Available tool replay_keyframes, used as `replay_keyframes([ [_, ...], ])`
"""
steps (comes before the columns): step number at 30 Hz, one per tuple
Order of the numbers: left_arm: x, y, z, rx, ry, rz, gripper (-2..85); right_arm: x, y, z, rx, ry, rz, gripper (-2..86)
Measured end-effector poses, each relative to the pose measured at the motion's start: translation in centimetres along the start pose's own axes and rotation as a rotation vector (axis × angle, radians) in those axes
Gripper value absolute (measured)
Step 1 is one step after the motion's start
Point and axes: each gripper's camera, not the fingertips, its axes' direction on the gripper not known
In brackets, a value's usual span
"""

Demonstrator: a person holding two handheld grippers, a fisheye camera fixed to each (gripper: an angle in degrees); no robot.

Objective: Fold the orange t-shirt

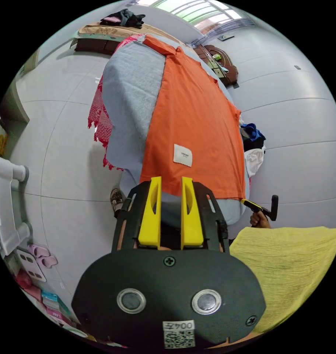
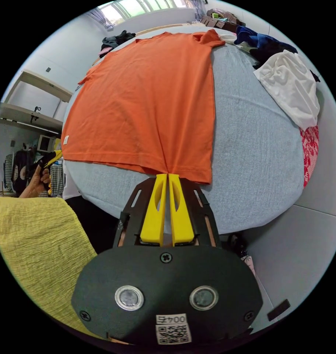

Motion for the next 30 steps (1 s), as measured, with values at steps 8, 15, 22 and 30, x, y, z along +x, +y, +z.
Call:
replay_keyframes([
  [8, -3.1, 0.8, -3.9, 0.021, 0.001, -0.027, 1.3, 2.2, 1.8, 0.2, 0.037, 0.017, 0.04, 6.2],
  [15, -5.6, 1.3, -8.6, 0.003, 0.026, 0.045, 0.4, 5.9, 4.1, -0.9, 0.058, -0.001, 0.076, 7.6],
  [22, -11.3, 2.9, -10.9, -0.057, -0.031, -0.036, 0.3, 14.1, 7.1, -1.5, 0.115, -0.106, 0.275, 8.1],
  [30, -18.1, 4.2, -15.4, 0.006, 0.096, -0.124, 4.6, 20.5, 8.6, 0.6, 0.152, -0.404, 0.45, 10.0],
])
